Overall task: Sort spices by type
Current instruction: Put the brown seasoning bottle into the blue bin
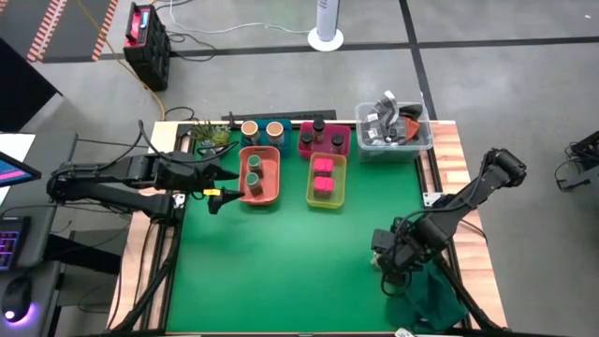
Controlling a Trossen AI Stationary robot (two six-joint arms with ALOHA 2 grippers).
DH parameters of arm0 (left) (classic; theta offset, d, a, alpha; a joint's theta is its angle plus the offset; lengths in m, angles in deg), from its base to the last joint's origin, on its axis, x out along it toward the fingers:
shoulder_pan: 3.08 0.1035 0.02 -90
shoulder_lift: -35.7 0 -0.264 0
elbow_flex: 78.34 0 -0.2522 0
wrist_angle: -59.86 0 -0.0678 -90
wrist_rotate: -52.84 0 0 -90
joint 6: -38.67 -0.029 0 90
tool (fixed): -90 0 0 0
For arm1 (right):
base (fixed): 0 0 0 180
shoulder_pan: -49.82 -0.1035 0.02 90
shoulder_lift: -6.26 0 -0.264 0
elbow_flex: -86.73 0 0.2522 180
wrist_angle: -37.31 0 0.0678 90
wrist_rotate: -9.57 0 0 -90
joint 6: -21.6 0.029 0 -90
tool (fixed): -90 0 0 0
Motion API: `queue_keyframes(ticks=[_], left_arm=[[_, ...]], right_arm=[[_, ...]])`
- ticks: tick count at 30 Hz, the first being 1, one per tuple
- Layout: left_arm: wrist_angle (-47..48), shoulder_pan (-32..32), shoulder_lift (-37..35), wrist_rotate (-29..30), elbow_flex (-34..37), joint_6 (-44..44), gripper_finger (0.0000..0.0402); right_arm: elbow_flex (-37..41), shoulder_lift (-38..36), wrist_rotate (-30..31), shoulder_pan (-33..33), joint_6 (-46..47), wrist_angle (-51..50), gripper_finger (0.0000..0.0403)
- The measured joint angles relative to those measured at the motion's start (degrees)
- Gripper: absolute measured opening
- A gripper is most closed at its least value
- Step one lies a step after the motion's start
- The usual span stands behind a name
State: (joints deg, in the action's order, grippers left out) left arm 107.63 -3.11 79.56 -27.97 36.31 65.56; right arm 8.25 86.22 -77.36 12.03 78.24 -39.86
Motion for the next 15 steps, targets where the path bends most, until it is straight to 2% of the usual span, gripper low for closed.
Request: queue_keyframes(ticks=[7, 15], left_arm=[[0.03, 0.01, 0.0, -0.16, 0.0, -0.42, 0.0327], [0.12, 0.02, 0.0, -0.18, 0.0, -0.64, 0.0327]], right_arm=[[0.73, 0.0, 0.0, 0.0, -1.61, 0.36, 0.04], [4.5, 0.0, -0.15, 0.32, -1.91, 5.56, 0.04]])
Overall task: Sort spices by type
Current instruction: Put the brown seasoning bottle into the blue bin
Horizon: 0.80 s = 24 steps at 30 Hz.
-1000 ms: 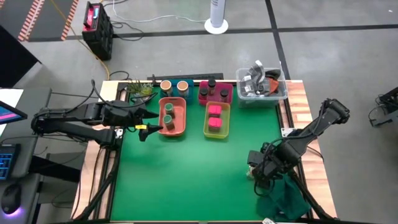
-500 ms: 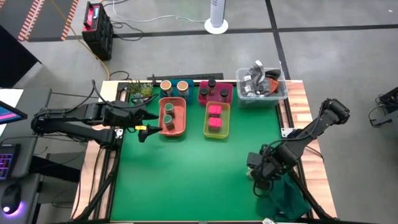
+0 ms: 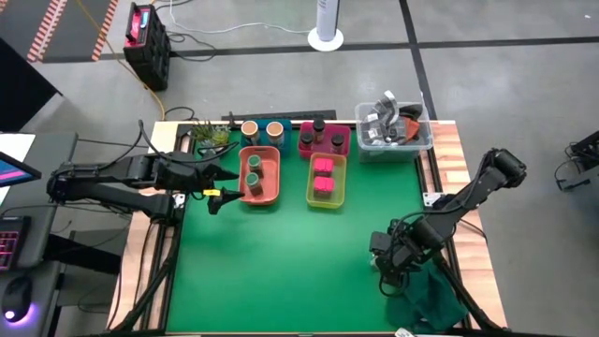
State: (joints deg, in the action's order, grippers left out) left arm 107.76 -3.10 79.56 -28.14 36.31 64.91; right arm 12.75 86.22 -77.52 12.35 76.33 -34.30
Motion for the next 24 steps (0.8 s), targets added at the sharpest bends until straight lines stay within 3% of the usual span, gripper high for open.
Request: queue_keyframes(ticks=[10, 19, 24], left_arm=[[-0.02, 0.0, 0.0, -0.02, 0.0, 0.09, 0.0327], [-0.1, 0.0, -0.04, -0.02, 0.0, 0.04, 0.0327], [-0.02, -0.02, -0.26, 0.04, -0.07, 1.26, 0.0327]], right_arm=[[4.64, 0.0, -1.38, 0.79, -2.15, 4.42, 0.0397], [5.87, -0.06, -1.43, 1.25, -3.24, 4.06, 0.0298], [3.84, -0.02, -2.3, 4.33, -7.02, 3.46, 0.0297]])
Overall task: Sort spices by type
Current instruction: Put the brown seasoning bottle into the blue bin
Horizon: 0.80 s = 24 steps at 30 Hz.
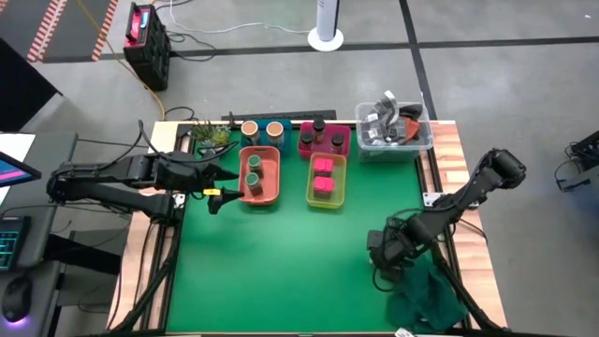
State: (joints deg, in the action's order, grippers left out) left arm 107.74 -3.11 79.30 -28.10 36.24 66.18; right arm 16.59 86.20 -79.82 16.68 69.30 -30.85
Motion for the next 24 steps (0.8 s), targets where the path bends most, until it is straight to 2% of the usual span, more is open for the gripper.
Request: queue_keyframes(ticks=[9, 17, 21, 24], left_arm=[[2.41, 0.02, -0.15, 4.97, -2.31, 2.4, 0.0327], [4.01, 0.02, 0.79, 4.85, -2.29, 5.41, 0.0327], [3.74, 0.02, 2.75, 2.53, -2.31, 4.3, 0.0327], [3.84, 0.02, 5.52, -0.01, -2.29, 2.08, 0.0327]], right_arm=[[-12.95, 2.87, 0.65, 13.58, -20.57, 0.24, 0.0297], [-31.04, 14.62, 1.06, 25.34, -39.45, -0.71, 0.0297], [-41.2, 20.47, 1.0, 29.89, -44.56, -1.7, 0.0297], [-50.13, 25.23, 1.01, 33.2, -47.11, -6.04, 0.0297]])
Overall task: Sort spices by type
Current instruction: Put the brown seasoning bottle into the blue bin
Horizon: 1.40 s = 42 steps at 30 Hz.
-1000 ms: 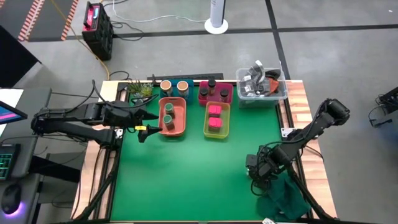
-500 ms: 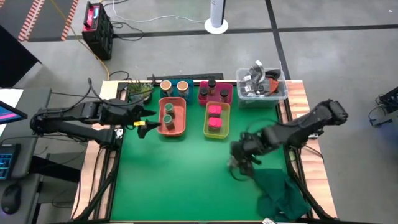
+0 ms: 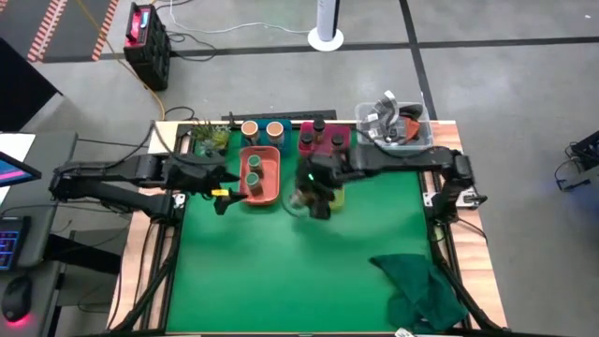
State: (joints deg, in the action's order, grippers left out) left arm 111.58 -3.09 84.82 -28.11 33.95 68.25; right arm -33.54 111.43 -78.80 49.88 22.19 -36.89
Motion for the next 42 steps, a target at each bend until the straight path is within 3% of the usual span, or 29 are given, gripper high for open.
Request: queue_keyframes(ticks=[6, 11, 23, 42], left_arm=[[0.41, 0.51, 2.9, 0.42, 0.0, 0.14, 0.0327], [0.37, 2.27, 2.58, 3.43, 0.0, 0.21, 0.0327], [-1.68, 4.15, -2.66, 5.19, 0.0, 1.63, 0.0327], [-6.12, 4.13, -6.42, 4.66, 0.02, -4.45, 0.0327]], right_arm=[[-18.0, 9.27, -0.23, 6.93, 0.54, -8.12, 0.0297], [-25.18, 15.09, -0.2, 11.3, -3.31, -6.97, 0.0297], [-26.28, 22.02, -0.74, 19.66, -3.69, -2.47, 0.0297], [-26.41, 26.35, -3.13, 24.63, -10.49, 1.59, 0.0297]])
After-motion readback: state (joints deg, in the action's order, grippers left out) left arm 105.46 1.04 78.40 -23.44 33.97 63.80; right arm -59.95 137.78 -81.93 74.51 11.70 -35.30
